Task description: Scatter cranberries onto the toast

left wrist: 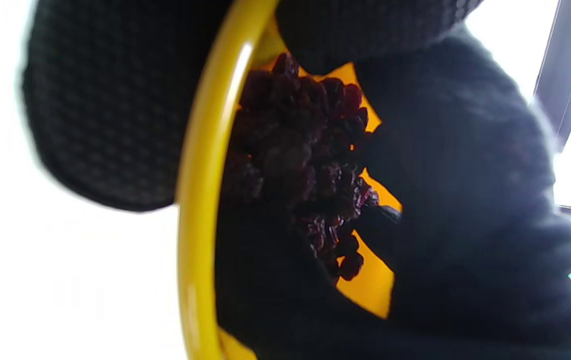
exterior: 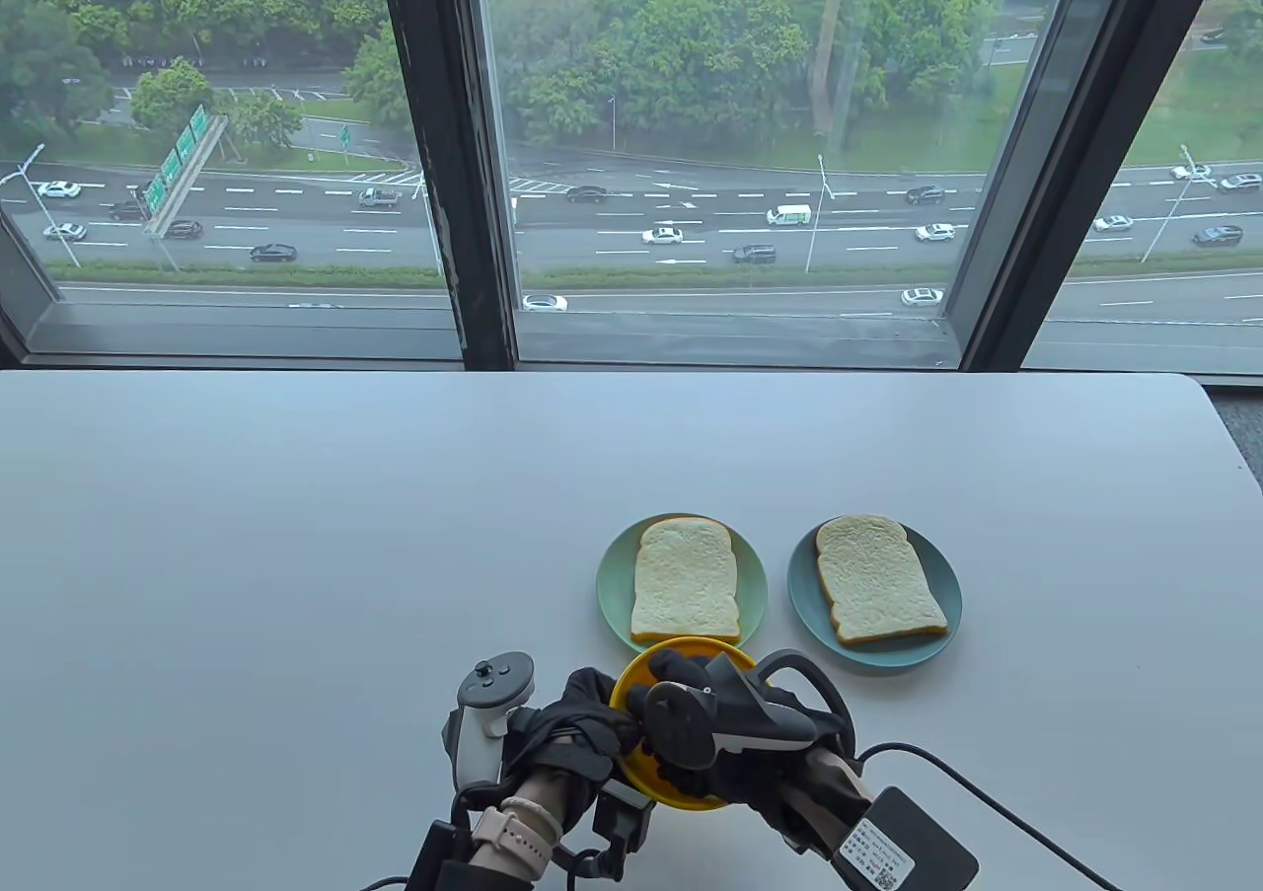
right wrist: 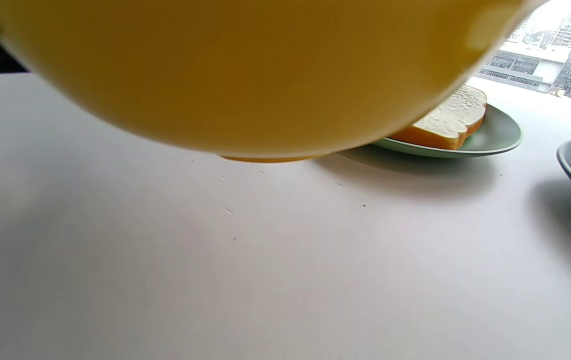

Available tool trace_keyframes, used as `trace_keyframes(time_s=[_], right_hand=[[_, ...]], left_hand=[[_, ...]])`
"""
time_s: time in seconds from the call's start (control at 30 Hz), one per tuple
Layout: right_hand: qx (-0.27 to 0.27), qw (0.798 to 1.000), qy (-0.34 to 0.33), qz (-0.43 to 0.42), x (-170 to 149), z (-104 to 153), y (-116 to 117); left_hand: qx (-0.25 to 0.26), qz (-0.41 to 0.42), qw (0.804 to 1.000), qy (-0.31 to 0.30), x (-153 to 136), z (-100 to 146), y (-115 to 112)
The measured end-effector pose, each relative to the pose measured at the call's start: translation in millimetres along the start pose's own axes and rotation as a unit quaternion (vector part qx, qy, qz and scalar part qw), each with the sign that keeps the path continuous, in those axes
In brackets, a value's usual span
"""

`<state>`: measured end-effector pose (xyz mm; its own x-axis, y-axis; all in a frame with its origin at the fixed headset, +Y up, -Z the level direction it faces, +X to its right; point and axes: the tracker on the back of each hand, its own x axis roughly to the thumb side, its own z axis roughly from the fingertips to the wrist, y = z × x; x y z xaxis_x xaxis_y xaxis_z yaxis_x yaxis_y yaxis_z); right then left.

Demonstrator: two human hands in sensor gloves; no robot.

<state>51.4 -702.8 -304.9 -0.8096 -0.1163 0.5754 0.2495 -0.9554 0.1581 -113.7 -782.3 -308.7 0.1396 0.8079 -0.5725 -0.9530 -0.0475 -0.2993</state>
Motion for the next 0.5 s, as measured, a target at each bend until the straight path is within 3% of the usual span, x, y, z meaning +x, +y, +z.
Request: trace_keyframes(time_s=[0.23,0.43,0.5], right_hand=[[-0.036,0.995,0.004,0.091,10,-15,0],[-0.07,0.996,-0.012,0.049,6,-19,-2],[-0.107,0.994,-0.012,0.02,2,-17,-3]], left_hand=[[-0.012,0.011,1.0,-0.002,-1,-2,-5],[-0.003,0.014,1.0,0.012,-5,-4,3],[0.003,0.011,1.0,0.018,-5,-5,6]])
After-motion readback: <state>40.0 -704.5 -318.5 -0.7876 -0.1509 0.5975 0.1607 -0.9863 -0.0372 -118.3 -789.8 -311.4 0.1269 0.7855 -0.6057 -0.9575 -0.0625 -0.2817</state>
